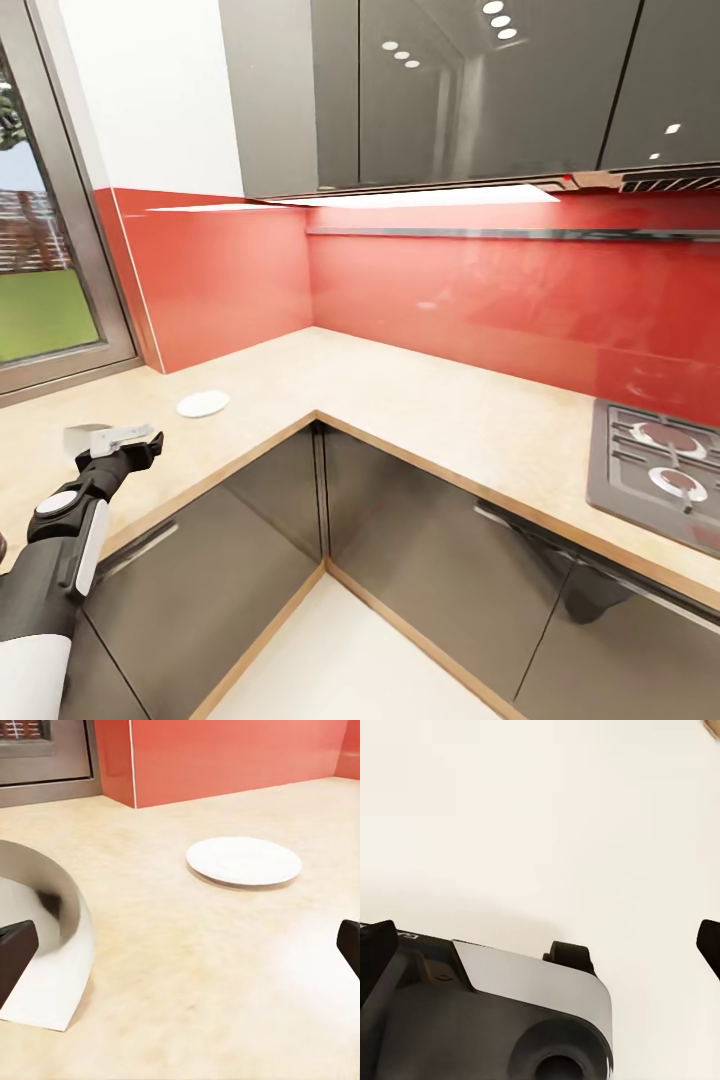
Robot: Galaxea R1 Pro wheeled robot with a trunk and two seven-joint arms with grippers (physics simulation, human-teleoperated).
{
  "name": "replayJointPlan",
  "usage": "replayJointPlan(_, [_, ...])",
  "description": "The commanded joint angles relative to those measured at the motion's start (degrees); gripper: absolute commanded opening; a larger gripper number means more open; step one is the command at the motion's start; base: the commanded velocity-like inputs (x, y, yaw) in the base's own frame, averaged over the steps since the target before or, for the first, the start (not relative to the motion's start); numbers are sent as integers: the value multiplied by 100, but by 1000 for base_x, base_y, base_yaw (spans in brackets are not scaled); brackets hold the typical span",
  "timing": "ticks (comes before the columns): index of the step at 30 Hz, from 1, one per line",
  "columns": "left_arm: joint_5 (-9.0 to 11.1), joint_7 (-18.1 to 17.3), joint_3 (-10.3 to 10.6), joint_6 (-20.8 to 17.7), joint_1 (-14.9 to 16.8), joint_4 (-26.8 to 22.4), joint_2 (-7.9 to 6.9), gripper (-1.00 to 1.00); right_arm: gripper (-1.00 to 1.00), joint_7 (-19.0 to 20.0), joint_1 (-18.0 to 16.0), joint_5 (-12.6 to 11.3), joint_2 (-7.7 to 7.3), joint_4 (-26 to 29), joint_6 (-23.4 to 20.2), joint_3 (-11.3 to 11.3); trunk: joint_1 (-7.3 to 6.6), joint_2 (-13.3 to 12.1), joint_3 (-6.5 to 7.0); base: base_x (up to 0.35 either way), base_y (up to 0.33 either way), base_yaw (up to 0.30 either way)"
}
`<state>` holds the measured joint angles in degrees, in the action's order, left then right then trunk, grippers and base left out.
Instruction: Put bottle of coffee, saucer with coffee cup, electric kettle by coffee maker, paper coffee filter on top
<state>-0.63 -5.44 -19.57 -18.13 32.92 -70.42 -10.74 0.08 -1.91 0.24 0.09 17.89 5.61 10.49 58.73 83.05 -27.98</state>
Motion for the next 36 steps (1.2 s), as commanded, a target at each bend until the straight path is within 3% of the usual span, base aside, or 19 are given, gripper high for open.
replayJointPlan(1, [-7,-37,-12,-32,4,-7,2,100,100,1,-3,2,0,-5,19,6,0,3,-6,23,0,0])
replayJointPlan(36, [-7,-36,-12,-32,4,171,2,100,100,1,-3,2,0,-5,19,6,0,3,-6,32,34,0])
